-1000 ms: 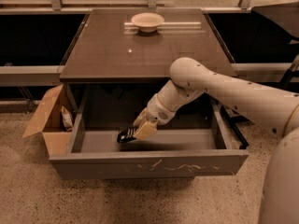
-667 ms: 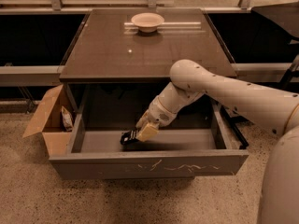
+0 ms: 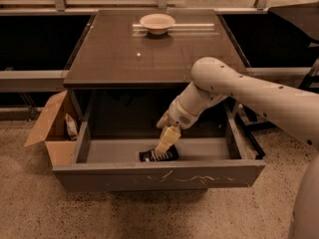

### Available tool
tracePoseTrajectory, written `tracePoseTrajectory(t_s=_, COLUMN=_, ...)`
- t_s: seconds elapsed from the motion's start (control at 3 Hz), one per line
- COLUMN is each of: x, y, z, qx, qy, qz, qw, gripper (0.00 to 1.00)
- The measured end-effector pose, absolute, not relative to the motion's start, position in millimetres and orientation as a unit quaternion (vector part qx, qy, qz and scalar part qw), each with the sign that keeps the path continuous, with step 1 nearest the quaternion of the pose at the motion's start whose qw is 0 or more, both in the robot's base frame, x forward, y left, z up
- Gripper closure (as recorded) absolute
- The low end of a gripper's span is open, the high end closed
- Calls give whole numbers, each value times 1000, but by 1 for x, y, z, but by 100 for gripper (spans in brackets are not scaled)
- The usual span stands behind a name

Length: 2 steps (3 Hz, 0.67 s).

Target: Place rxbar chocolate into top drawer

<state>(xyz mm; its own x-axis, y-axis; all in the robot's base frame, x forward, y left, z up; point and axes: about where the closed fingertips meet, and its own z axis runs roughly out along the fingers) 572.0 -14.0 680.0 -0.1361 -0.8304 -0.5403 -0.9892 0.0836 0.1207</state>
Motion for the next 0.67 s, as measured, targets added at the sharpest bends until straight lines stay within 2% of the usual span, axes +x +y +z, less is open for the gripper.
tracePoseTrajectory(t_s=0.33, x=579, y=-33, z=696, qx=-620, qy=723, qz=230, qw=197, gripper=0)
tracePoseTrajectory(t_s=0.67, x=579, y=-58, z=725, qx=-600, qy=724, qz=235, qw=248, gripper=0)
